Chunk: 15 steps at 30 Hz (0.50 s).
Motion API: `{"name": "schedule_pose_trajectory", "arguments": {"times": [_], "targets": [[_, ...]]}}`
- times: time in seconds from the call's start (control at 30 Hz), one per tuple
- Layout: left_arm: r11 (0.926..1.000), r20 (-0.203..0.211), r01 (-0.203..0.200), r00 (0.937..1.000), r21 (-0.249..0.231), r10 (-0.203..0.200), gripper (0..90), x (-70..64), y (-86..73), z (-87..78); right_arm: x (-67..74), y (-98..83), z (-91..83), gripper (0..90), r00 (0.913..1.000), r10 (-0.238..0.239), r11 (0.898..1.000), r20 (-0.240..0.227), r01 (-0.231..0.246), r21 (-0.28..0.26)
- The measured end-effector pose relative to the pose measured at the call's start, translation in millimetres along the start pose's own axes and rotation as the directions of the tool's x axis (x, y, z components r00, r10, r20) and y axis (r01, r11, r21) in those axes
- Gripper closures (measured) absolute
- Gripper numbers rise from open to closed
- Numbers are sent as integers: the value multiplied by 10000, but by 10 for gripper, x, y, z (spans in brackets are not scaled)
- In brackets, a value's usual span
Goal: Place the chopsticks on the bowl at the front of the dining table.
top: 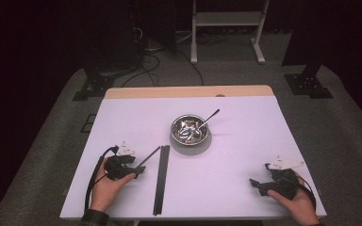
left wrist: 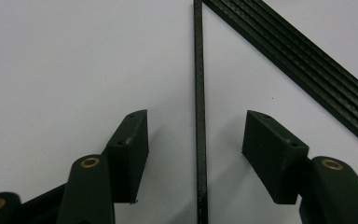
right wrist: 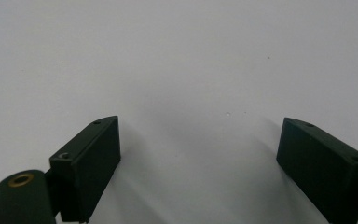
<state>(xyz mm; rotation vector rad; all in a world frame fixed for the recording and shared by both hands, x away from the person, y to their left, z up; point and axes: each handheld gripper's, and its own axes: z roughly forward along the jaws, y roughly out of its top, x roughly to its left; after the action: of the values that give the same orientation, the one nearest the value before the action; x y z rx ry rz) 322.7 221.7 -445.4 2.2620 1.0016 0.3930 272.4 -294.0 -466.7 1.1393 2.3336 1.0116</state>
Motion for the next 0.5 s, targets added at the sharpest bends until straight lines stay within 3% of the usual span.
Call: {"name": "schedule_pose_trajectory", "arguments": {"times": [0.23,0.5], "targets": [[10000,7,18,10000,1,-18,567,-19,14,-9,1,-2,-1,117,10000,-2,10000,1,2,-14],[9998,-57,203,9998,76,-203,645,-42,26,-15,5,-3,-3,118,10000,-21,10000,25,21,-21]]}}
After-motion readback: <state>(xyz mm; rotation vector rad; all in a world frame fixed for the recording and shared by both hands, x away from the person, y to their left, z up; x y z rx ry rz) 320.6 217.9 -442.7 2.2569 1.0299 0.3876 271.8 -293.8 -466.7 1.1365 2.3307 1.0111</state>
